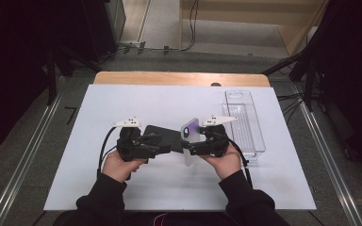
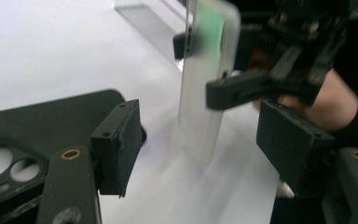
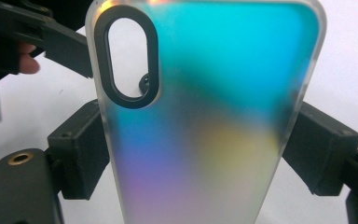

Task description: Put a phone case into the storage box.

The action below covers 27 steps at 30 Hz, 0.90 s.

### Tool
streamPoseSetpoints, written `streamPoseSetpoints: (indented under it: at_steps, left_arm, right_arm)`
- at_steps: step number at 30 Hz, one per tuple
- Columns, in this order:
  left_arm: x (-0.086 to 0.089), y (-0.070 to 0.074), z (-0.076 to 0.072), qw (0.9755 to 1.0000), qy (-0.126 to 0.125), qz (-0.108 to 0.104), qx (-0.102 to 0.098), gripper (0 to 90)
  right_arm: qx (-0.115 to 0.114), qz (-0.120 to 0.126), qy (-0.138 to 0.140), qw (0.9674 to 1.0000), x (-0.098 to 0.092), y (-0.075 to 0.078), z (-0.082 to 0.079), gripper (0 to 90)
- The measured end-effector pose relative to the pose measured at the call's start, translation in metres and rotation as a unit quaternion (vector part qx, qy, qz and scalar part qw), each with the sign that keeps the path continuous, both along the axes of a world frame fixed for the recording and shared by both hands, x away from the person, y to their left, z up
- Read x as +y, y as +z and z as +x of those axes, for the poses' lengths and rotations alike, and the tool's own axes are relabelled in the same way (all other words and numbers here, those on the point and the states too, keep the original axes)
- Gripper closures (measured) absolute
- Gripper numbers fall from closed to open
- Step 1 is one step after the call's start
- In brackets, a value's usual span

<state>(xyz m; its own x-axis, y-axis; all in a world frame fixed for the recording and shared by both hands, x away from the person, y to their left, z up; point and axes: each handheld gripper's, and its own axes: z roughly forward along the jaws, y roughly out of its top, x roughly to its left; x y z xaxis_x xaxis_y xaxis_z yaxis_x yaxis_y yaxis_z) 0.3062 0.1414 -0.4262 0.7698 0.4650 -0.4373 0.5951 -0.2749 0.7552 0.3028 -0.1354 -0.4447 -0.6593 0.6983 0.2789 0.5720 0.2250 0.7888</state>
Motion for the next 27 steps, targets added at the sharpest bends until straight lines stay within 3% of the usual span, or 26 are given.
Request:
streamPoseSetpoints:
  at_steps: [4, 16, 22, 27]
  left_arm:
    - [0.005, -0.005, -0.003, 0.9989, -0.020, 0.038, -0.019, 31.4]
    - [0.016, -0.014, -0.006, 0.9958, -0.060, 0.066, -0.019, 31.4]
    - [0.025, -0.020, -0.006, 0.9961, -0.047, 0.074, -0.012, 31.6]
    - [0.030, -0.023, -0.009, 0.9954, -0.053, 0.080, -0.008, 31.4]
  right_arm:
    - [-0.004, 0.002, 0.011, 0.9999, -0.004, 0.003, 0.000, 14.6]
    - [0.002, 0.002, 0.046, 0.9990, -0.011, 0.009, 0.001, 14.6]
    - [0.006, 0.008, 0.049, 0.9987, -0.019, 0.014, 0.002, 14.6]
    - [0.008, 0.015, 0.048, 0.9987, -0.026, 0.019, 0.004, 14.6]
